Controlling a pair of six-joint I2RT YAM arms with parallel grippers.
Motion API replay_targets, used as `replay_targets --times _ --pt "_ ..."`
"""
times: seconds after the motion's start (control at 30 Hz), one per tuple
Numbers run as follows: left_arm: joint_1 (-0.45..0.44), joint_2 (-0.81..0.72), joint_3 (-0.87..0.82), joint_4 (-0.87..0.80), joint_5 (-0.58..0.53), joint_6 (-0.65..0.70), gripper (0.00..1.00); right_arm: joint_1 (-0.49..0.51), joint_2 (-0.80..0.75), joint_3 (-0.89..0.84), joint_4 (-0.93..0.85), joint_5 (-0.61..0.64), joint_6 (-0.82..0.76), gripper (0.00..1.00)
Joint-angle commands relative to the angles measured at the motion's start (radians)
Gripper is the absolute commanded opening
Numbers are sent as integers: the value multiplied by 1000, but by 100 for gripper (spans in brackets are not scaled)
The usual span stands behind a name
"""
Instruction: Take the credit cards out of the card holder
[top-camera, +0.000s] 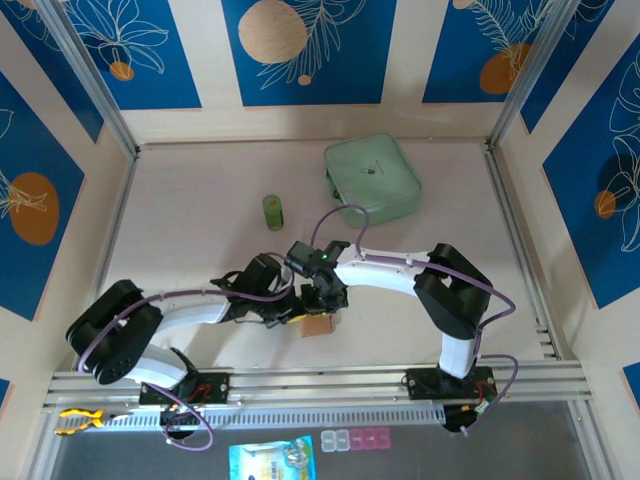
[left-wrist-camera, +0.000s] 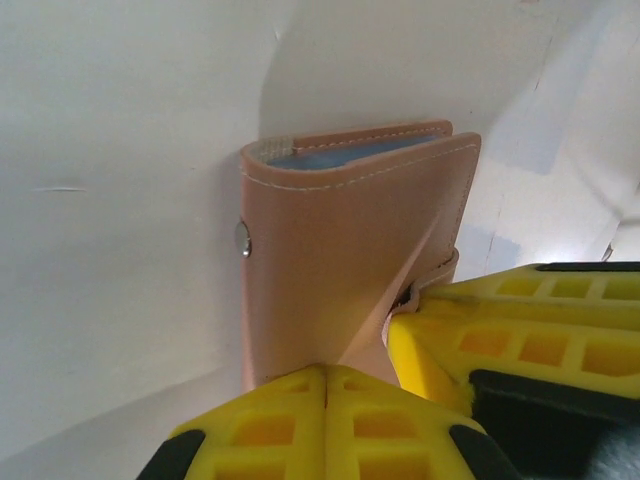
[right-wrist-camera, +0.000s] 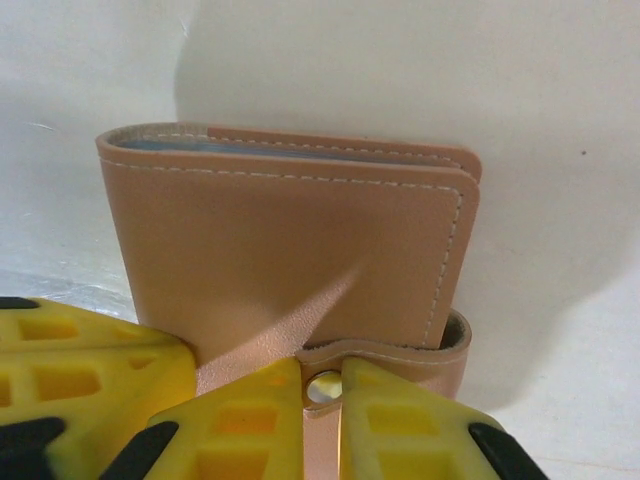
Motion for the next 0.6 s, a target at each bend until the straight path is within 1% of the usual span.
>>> replay_targets --times 0.0,0.27,0.57 --pt "-16 29 15 24 0 -12 0 -5 10 -52 44 -32 13 13" --pt "-15 33 -7 -79 -70 12 0 -33 -43 -92 69 -45 7 11" --pt "-14 82 -77 -24 -72 -6 0 -89 -126 -157 98 -68 -8 9"
